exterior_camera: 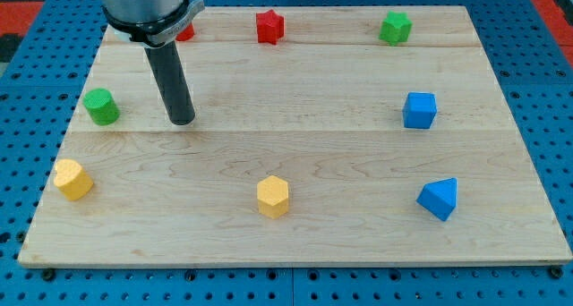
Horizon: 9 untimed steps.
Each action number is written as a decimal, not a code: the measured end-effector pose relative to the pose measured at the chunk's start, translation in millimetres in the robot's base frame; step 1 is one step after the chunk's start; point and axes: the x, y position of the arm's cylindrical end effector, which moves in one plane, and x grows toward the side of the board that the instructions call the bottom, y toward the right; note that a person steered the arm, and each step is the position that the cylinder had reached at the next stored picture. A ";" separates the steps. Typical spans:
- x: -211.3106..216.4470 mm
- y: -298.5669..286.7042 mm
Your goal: Move the arm diagonal to the green star
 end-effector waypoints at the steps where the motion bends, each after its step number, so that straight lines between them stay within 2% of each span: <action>1: 0.0 0.0; 4: -1.1 -8.7; 6: -3.5 9.7; 7: -35.6 107.6; 8: -47.4 147.9; 9: -47.7 152.3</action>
